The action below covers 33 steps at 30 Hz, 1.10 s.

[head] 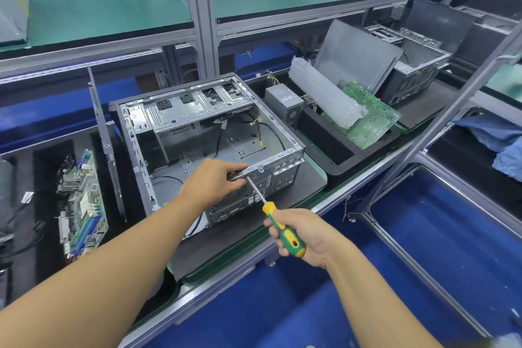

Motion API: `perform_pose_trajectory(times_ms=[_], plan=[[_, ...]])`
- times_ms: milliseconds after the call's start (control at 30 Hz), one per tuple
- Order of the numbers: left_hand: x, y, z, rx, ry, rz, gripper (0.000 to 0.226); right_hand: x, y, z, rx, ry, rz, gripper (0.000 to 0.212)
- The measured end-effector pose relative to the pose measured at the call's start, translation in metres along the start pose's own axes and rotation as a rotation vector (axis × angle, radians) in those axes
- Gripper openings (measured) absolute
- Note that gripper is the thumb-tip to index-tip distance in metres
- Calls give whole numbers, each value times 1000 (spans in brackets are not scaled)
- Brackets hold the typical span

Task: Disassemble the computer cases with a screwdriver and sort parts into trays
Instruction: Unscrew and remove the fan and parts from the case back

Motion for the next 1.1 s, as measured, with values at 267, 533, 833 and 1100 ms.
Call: perform_pose_trajectory(times_ms=[267,533,833,1100], plan=[[0,0,0,10,11,17,36,-15,6,14,-863,-350,-472,26],[0,0,2,54,1,51,62,-21,4,4,-83,4,-70,28],[0,-2,0,22,16,44,41,-15,7,0,-506,-329,-460,23],[0,-4,-2,13,18,55,44,-15,1,0,-89,46,-125,27]])
Point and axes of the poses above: each hand's wrist, its own x-axis towards the middle knuckle, its own y-axis out of the palm, z = x × y, the point moved 6 cm from there along x, towards the middle knuckle, and after that the axes turned 3 degrees about -z, right-handed, at the moved point
